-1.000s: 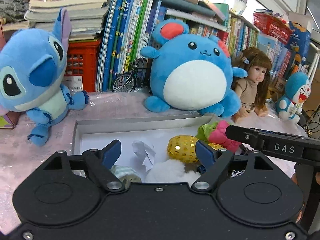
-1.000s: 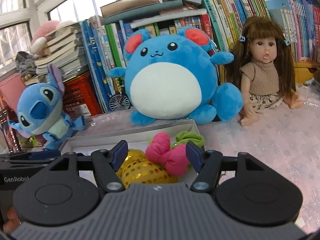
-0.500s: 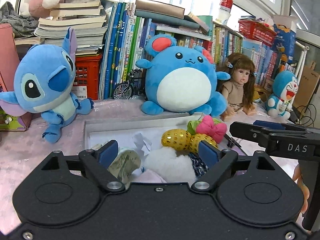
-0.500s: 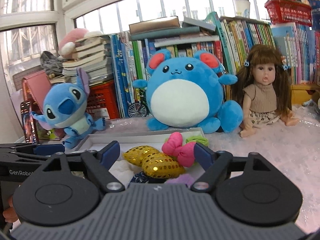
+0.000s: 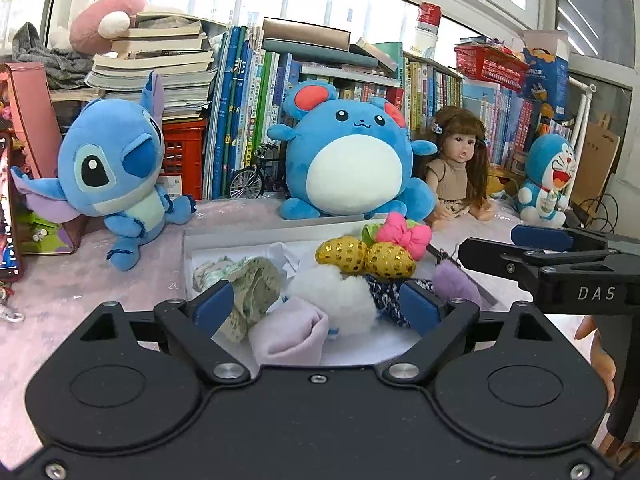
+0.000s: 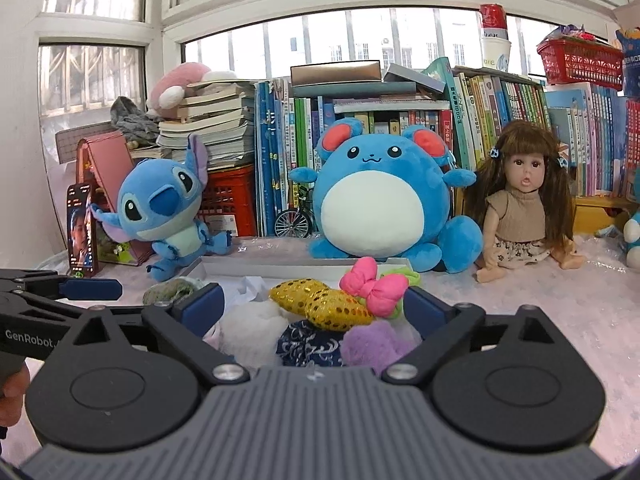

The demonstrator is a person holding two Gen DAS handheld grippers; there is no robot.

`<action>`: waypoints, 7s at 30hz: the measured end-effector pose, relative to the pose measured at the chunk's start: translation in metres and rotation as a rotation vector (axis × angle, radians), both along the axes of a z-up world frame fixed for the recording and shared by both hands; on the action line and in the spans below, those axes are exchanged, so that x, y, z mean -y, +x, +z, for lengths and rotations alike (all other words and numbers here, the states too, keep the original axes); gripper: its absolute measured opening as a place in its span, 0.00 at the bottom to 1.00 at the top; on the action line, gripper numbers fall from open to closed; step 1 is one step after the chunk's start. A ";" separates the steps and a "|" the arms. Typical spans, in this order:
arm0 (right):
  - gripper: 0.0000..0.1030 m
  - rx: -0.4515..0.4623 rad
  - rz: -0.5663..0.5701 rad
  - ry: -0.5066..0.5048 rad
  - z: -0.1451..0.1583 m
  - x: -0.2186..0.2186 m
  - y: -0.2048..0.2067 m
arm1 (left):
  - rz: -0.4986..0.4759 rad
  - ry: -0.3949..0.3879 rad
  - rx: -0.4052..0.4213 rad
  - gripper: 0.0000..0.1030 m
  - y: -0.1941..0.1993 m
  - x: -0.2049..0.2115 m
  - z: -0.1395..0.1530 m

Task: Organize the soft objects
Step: 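Withdraw both open grippers up and away from the box, then move the left gripper to the beige sponge block while the right moves to the pink plaid box, then close the left gripper on the beige block while the right closes on the pink plaid box, then carry the beige block over the white box with the left gripper while the right carries the plaid box there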

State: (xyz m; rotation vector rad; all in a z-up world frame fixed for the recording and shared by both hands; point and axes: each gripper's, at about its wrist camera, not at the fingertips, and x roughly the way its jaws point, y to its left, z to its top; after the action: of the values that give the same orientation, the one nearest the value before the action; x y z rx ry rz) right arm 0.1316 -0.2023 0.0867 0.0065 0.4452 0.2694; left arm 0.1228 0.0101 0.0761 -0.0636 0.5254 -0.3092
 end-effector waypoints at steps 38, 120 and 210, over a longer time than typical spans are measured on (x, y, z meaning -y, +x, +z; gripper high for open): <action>1.00 -0.022 0.069 -0.183 -0.052 -0.029 -0.063 | 0.220 0.065 -0.047 0.89 -0.067 -0.048 -0.061; 0.47 -0.181 0.228 -0.223 -0.080 -0.093 -0.042 | 0.253 0.142 -0.146 0.37 -0.051 -0.063 -0.066; 0.33 -0.105 0.020 -0.166 -0.046 -0.057 0.000 | 0.155 0.093 -0.124 0.27 0.018 -0.006 -0.041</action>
State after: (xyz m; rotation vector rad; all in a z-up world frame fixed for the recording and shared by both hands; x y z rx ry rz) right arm 0.1314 -0.1449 0.0410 -0.1469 0.5711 0.2523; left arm 0.1410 0.0164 0.0351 -0.0335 0.6537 -0.1293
